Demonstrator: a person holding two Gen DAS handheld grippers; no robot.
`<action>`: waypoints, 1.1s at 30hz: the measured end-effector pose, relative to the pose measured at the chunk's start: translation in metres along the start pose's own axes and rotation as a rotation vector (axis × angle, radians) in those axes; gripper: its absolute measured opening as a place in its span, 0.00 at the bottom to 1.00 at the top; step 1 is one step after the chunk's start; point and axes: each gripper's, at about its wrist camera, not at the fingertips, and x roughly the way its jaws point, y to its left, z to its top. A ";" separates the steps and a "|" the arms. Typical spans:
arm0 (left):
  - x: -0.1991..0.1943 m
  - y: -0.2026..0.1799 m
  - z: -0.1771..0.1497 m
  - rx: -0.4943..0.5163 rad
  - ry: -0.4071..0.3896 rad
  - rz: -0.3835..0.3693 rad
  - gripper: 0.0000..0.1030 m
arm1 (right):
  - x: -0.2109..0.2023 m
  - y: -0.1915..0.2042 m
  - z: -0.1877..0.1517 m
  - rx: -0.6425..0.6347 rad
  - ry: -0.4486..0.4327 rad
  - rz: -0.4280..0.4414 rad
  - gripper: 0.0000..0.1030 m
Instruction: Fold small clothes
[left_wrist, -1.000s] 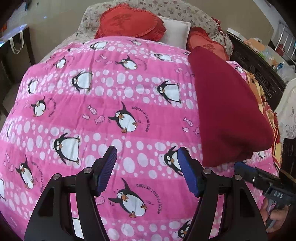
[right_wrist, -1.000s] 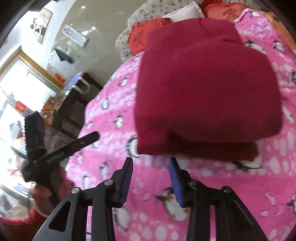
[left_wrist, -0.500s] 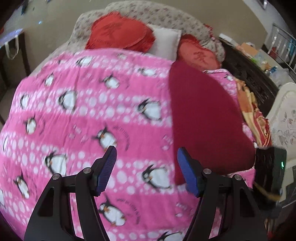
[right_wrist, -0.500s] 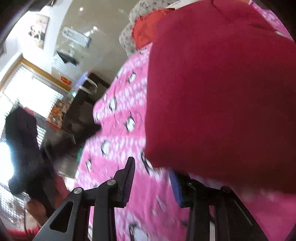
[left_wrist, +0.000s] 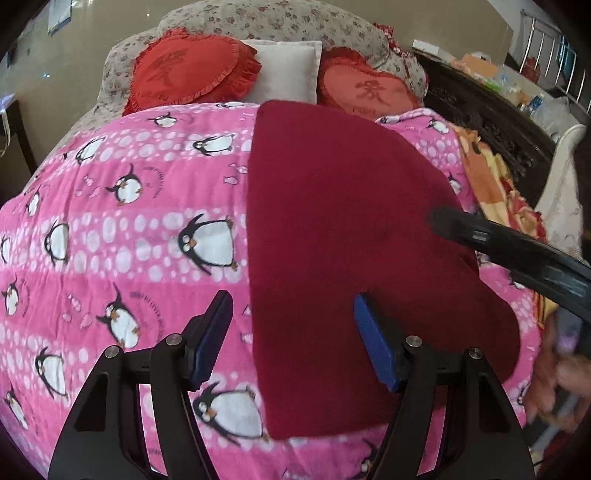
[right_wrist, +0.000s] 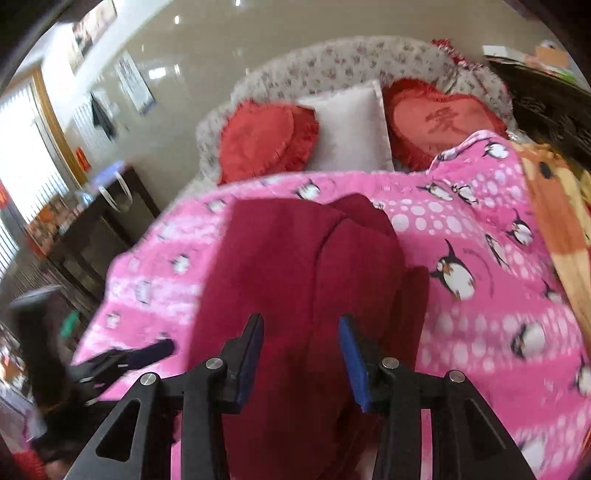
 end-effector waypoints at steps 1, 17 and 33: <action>0.006 -0.003 0.002 0.010 0.013 0.010 0.67 | 0.006 -0.010 -0.001 -0.017 0.017 -0.016 0.29; 0.021 -0.005 0.006 -0.021 0.037 0.018 0.78 | -0.015 -0.026 -0.017 0.014 0.020 -0.028 0.43; 0.014 0.029 0.017 -0.085 0.005 -0.113 0.78 | -0.010 -0.062 -0.046 0.145 0.008 0.011 0.76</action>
